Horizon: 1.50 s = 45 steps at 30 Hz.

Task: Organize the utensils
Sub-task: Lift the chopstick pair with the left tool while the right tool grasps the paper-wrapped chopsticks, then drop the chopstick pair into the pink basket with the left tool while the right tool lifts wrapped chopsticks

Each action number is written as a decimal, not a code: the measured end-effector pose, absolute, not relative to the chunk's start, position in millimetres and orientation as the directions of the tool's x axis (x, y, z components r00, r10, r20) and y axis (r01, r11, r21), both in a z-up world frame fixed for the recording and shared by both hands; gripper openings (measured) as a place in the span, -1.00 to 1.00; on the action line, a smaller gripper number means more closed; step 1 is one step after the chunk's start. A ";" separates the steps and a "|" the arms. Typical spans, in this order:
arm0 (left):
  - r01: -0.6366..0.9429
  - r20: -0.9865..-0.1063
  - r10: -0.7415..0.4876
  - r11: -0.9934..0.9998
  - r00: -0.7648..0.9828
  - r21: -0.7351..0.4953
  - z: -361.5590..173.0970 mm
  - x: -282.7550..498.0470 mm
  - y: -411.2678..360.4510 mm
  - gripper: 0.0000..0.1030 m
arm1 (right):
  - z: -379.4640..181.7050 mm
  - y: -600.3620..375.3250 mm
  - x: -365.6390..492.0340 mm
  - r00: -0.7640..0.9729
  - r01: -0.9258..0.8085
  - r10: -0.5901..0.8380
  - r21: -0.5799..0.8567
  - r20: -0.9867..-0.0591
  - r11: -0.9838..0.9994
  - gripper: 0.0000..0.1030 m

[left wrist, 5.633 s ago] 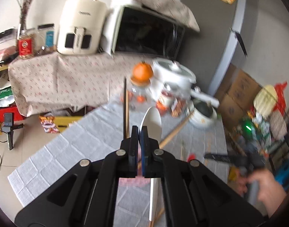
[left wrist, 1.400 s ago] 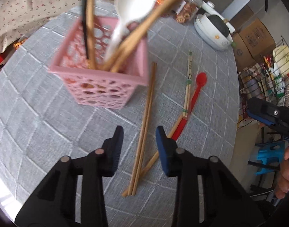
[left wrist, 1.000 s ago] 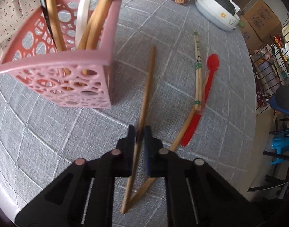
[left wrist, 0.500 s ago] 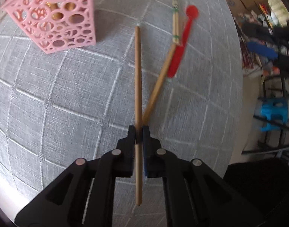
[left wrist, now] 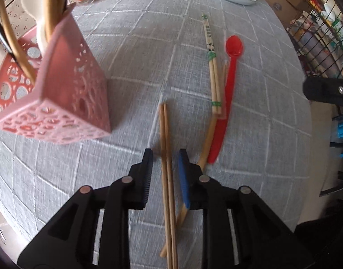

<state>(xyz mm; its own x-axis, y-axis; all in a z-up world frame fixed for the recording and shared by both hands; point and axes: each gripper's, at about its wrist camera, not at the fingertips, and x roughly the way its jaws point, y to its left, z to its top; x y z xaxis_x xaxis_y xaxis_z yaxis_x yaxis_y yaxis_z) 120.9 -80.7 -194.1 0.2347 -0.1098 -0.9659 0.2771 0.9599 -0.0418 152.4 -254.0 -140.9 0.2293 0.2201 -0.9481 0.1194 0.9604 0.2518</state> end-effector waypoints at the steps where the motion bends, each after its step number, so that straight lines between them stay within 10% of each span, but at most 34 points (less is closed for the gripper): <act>1: 0.274 -0.964 -0.104 0.961 0.246 -0.033 -194.6 122.5 -83.4 -0.53 | -142.5 -255.5 152.1 0.226 0.124 0.216 0.248 -0.950 0.961 0.19; 19: 0.359 -0.899 -0.250 0.926 0.359 -0.114 -119.6 76.3 -53.8 -0.81 | -149.9 -252.8 176.9 0.252 0.140 0.188 0.228 -0.949 0.964 0.18; 24: 0.376 -0.842 -0.323 0.913 0.431 -0.158 -80.4 61.3 -15.1 -0.81 | -152.8 -243.6 211.3 0.293 0.136 0.227 0.276 -0.929 0.952 -0.36; 45: 0.244 -0.751 -0.316 0.947 0.579 -0.210 -47.6 67.0 54.4 -0.83 | -199.8 -207.1 309.5 0.329 0.064 0.133 0.163 -0.935 0.985 -0.83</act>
<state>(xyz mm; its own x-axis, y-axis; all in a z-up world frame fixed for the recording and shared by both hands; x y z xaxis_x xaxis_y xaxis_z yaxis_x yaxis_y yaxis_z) 67.0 54.4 -47.6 0.5790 -0.3164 -0.7514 0.2444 0.9466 -0.2103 309.5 -207.1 -199.8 0.3290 0.1332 -0.9349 0.0644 0.9845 0.1630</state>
